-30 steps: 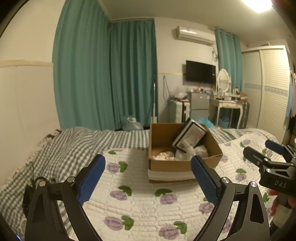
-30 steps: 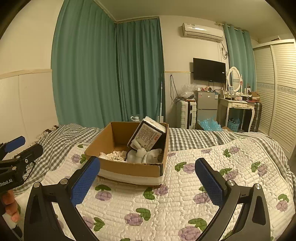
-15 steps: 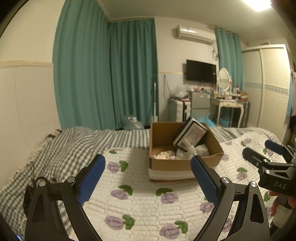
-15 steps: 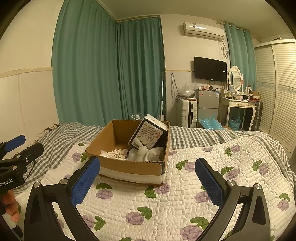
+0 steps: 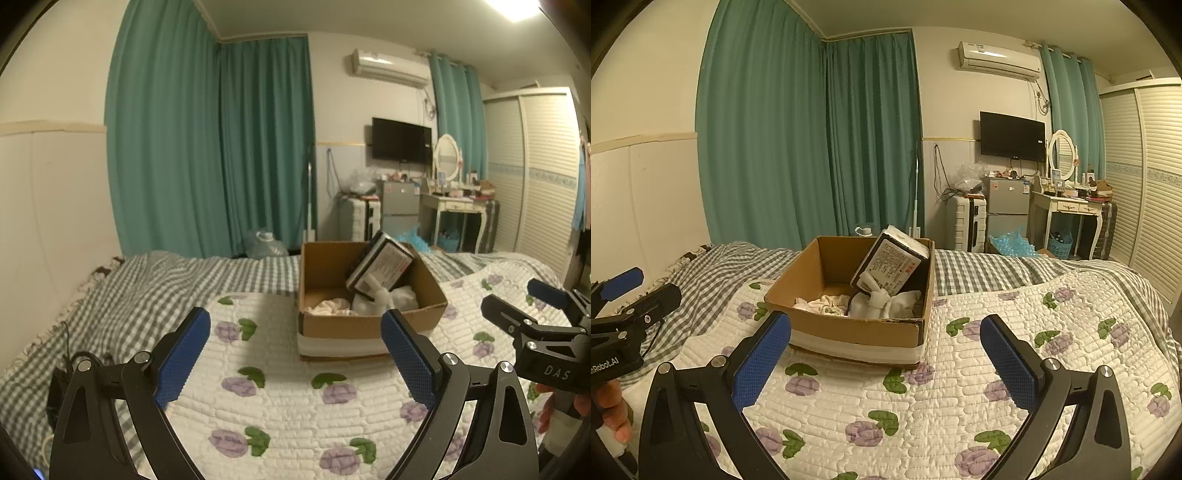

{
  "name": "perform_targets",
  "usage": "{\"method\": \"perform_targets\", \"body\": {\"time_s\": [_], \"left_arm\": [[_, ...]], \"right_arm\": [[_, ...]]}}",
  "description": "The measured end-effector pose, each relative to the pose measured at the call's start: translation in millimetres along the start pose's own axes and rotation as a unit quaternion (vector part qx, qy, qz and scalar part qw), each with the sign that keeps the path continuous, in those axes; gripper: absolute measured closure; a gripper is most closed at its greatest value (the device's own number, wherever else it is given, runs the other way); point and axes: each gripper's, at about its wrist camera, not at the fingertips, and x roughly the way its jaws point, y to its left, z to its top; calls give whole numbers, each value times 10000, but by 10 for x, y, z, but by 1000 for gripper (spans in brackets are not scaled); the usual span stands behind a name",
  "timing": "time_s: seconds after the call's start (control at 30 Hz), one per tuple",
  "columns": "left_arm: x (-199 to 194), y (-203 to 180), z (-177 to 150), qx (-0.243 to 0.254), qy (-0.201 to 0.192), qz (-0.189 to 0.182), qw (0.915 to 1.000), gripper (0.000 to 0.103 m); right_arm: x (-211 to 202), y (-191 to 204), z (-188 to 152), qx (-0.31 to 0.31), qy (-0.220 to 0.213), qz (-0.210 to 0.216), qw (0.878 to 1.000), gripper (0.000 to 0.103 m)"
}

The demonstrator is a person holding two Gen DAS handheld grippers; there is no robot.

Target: Organize soft objects

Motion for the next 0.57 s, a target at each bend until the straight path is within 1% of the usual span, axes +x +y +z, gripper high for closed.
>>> {"method": "perform_targets", "body": {"time_s": [0.57], "left_arm": [[28,30,-34,-21,66,78,9999,8]], "right_arm": [[23,26,-32,-6,33,-5,10000,0]]}}
